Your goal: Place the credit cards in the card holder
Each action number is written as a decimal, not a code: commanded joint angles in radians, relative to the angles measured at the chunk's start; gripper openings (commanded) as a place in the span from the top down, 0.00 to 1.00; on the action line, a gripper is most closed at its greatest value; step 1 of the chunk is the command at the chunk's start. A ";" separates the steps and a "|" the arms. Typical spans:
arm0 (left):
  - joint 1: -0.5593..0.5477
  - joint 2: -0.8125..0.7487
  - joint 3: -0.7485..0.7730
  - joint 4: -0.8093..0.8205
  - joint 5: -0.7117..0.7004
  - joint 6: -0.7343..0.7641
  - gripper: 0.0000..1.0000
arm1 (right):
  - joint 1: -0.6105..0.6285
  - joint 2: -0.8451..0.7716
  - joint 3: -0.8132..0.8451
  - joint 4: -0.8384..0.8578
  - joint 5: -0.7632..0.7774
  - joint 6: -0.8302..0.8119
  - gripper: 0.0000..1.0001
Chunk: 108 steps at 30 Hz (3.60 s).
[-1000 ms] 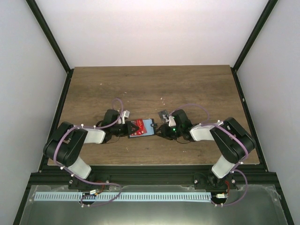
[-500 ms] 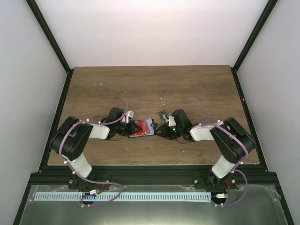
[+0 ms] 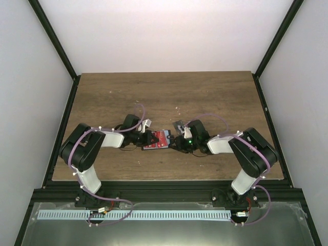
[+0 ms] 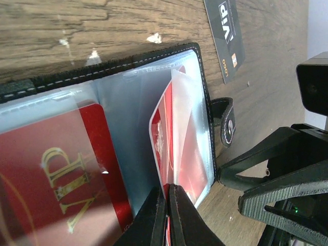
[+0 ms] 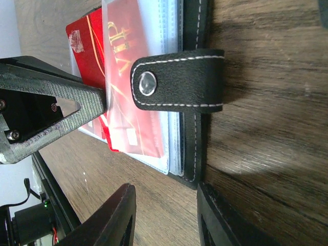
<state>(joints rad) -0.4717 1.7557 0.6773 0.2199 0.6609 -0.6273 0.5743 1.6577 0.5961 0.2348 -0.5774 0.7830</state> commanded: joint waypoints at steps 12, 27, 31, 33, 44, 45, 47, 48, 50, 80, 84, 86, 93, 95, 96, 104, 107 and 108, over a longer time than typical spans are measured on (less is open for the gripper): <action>-0.017 0.030 0.110 -0.337 -0.031 0.194 0.96 | -0.004 0.013 0.077 -0.023 0.010 -0.024 0.65; -0.024 0.132 0.185 -0.341 0.009 0.207 0.94 | -0.002 0.063 0.141 -0.055 0.042 -0.062 0.66; -0.025 0.148 0.205 -0.374 0.000 0.228 0.92 | -0.004 0.076 0.164 -0.076 0.060 -0.082 0.66; -0.025 0.154 0.225 -0.413 -0.015 0.247 0.92 | -0.004 0.081 0.172 -0.088 0.073 -0.092 0.66; -0.025 0.173 0.271 -0.467 -0.050 0.259 0.89 | -0.004 0.072 0.210 -0.181 0.165 -0.148 0.65; -0.025 0.171 0.273 -0.477 -0.061 0.259 0.87 | -0.004 0.072 0.209 -0.181 0.162 -0.151 0.66; -0.026 0.156 0.277 -0.495 -0.088 0.257 0.81 | -0.003 0.076 0.207 -0.174 0.145 -0.151 0.65; -0.028 0.146 0.280 -0.510 -0.106 0.256 0.77 | -0.004 0.078 0.204 -0.170 0.136 -0.150 0.66; -0.032 0.118 0.289 -0.545 -0.148 0.260 0.70 | -0.004 0.079 0.197 -0.161 0.127 -0.144 0.66; -0.081 -0.161 0.235 -0.683 -0.443 0.205 0.88 | 0.049 0.068 0.270 -0.141 -0.048 -0.122 0.66; -0.081 -0.138 0.221 -0.658 -0.439 0.205 0.94 | 0.056 0.115 0.292 -0.134 -0.042 -0.114 0.66; -0.081 -0.127 0.217 -0.643 -0.430 0.208 0.95 | 0.059 0.138 0.304 -0.134 -0.041 -0.114 0.66; -0.080 -0.084 0.217 -0.602 -0.399 0.218 0.96 | 0.062 0.195 0.341 -0.146 -0.033 -0.116 0.67; -0.081 -0.070 0.217 -0.595 -0.396 0.221 0.96 | 0.062 0.206 0.348 -0.152 -0.030 -0.117 0.67; -0.081 -0.064 0.217 -0.594 -0.396 0.223 0.96 | 0.062 0.213 0.351 -0.154 -0.028 -0.118 0.67; -0.081 -0.024 0.204 -0.577 -0.392 0.235 0.96 | 0.062 0.249 0.367 -0.199 0.012 -0.108 0.67; -0.080 -0.009 0.193 -0.568 -0.385 0.236 0.96 | 0.063 0.261 0.372 -0.209 -0.002 -0.099 0.67; -0.081 -0.004 0.190 -0.563 -0.382 0.236 0.96 | 0.063 0.263 0.373 -0.207 -0.015 -0.095 0.67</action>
<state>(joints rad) -0.5503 1.7035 0.8970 -0.3645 0.2707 -0.4080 0.6262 1.8835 0.9421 0.0689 -0.6064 0.6739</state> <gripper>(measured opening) 0.039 0.329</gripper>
